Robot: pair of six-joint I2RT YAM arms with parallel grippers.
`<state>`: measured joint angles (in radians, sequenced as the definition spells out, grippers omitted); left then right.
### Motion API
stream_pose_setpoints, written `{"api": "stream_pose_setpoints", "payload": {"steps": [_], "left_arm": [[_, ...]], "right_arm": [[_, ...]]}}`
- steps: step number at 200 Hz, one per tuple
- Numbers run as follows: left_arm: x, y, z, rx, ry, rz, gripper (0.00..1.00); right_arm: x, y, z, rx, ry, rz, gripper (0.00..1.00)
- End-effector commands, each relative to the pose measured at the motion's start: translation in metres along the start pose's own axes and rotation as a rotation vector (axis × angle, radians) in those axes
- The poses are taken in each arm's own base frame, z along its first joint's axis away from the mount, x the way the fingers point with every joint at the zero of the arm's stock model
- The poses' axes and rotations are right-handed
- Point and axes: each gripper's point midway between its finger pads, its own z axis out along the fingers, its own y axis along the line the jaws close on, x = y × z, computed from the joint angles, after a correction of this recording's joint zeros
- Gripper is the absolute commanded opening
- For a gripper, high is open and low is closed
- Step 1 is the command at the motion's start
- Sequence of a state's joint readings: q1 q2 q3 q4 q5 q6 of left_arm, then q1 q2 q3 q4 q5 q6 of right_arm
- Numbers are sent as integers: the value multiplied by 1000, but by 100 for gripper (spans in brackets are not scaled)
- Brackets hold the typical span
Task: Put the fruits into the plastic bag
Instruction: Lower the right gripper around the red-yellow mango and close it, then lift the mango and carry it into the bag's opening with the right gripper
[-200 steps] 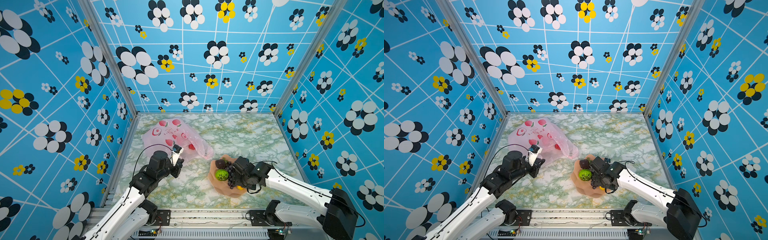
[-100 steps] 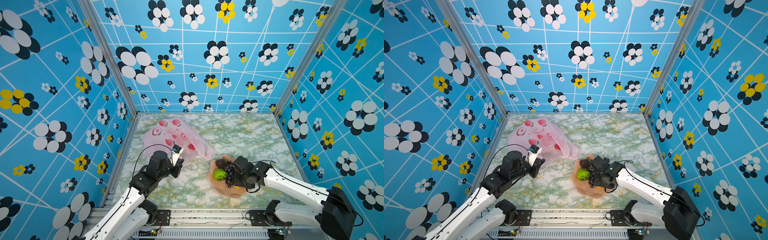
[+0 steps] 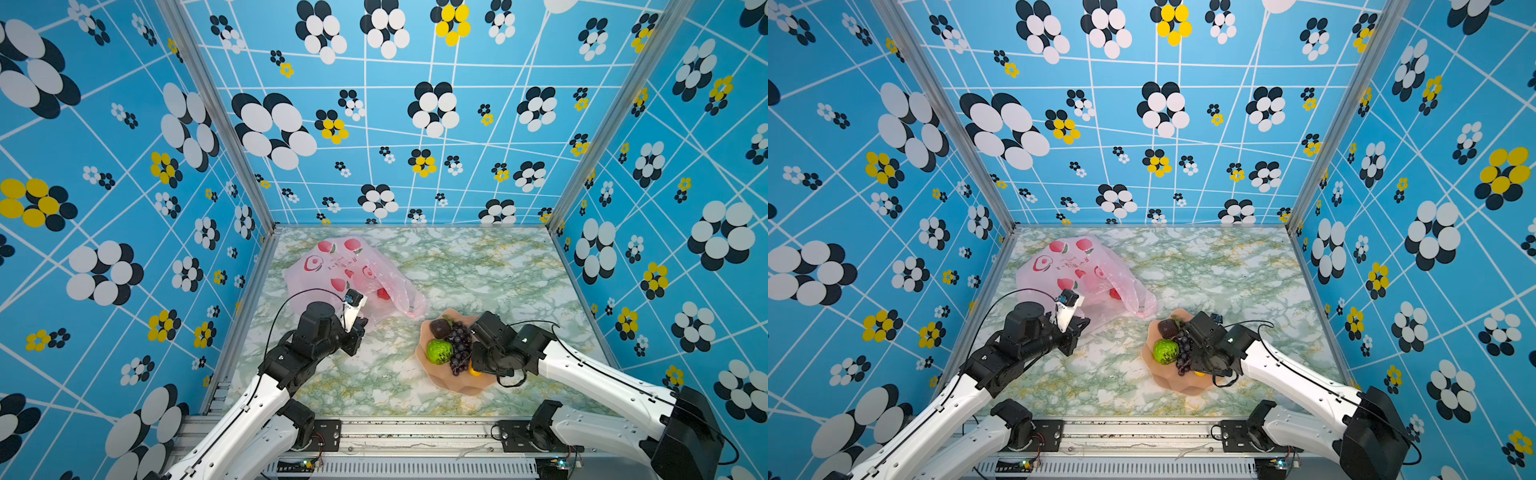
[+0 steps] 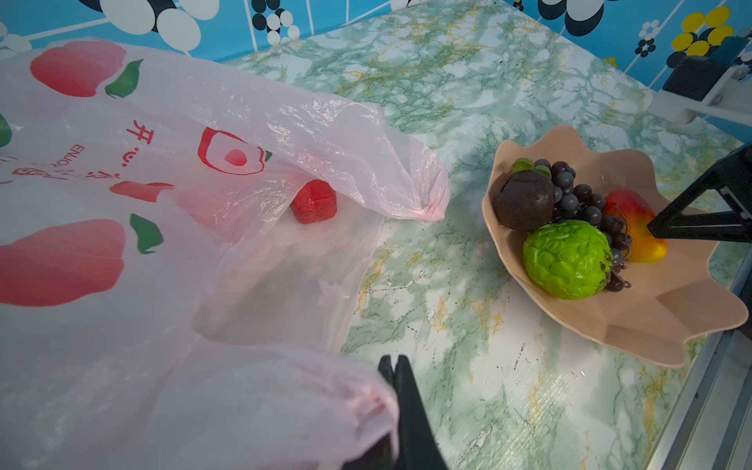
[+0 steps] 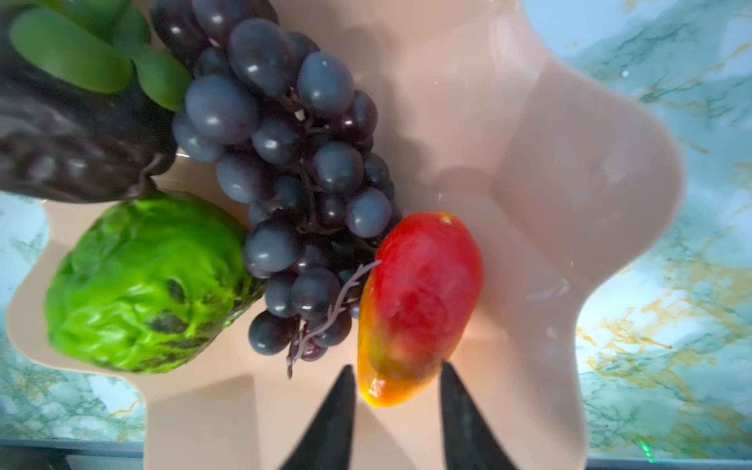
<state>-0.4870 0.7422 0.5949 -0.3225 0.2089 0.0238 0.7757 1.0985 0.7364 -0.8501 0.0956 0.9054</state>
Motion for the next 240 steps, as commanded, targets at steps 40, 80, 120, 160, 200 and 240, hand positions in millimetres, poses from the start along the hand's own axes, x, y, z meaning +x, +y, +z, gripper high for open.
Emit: {"api": "stream_pose_setpoints", "payload": {"steps": [40,80,120,160,200,240], "left_arm": [[2,-4,-3,10,-2,20,0],[3,-3,-3,7,0,22,0],[3,-3,-2,6,2,23,0],[2,-3,-2,5,0,22,0],[2,-3,-2,7,-1,23,0],[1,-4,-3,8,-5,21,0]], "right_arm": [[-1,-17,9,82,23,-19,56],[-1,-18,19,93,43,-29,57],[-1,-15,29,104,67,-46,61],[0,-12,37,108,83,-51,62],[-6,-8,25,93,60,-51,47],[-18,-7,-9,71,-3,-45,44]]}}
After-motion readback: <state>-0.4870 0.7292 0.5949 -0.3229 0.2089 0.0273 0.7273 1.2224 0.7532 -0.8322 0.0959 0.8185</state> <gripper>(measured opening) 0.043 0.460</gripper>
